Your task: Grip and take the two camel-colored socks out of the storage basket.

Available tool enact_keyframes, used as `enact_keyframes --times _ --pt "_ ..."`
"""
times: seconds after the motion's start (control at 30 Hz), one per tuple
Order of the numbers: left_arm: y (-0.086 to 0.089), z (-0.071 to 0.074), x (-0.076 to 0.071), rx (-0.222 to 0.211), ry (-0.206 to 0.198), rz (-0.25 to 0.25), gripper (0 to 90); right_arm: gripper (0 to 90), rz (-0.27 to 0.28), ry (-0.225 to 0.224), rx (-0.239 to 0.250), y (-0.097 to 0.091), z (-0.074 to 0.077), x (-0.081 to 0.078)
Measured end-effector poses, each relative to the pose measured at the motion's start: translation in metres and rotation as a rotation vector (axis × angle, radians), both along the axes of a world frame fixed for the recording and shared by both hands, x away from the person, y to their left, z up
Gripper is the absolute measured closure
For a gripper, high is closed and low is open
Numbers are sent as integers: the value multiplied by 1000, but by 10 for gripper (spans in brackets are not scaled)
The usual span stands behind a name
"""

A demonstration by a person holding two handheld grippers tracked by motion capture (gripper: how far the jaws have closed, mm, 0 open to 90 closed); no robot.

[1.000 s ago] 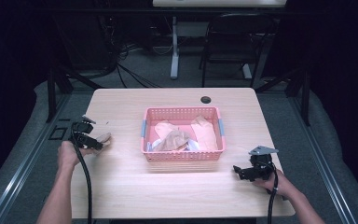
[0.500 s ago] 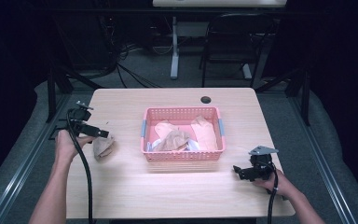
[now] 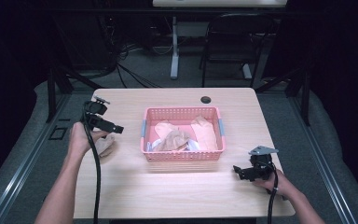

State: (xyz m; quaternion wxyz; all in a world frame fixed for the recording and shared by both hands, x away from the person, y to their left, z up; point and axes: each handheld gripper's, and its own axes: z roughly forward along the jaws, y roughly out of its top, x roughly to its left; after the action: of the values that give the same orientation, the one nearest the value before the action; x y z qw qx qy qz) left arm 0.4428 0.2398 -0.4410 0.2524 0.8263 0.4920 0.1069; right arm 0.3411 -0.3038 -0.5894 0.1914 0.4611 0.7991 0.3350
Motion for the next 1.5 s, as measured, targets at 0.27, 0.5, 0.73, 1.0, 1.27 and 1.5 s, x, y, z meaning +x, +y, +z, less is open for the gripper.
enact_keyframes --times 0.27,0.5,0.73,1.0,1.27,1.5 --pt "-32 2 6 10 -14 -63 0 0 -1 -1 0 0 0 0" --pt "-68 -3 11 33 -10 -132 0 0 0 0 0 0 0 0" --pt "-93 -9 13 44 9 -184 0 0 2 2 -4 0 0 0" --pt "-119 -19 18 40 11 -222 8 0 -1 0 -3 0 0 0" --pt "-144 -35 22 51 45 -263 48 0 1 2 -4 0 0 0" --pt "-158 -44 23 77 78 -299 158 0 -1 0 -4 0 0 0"
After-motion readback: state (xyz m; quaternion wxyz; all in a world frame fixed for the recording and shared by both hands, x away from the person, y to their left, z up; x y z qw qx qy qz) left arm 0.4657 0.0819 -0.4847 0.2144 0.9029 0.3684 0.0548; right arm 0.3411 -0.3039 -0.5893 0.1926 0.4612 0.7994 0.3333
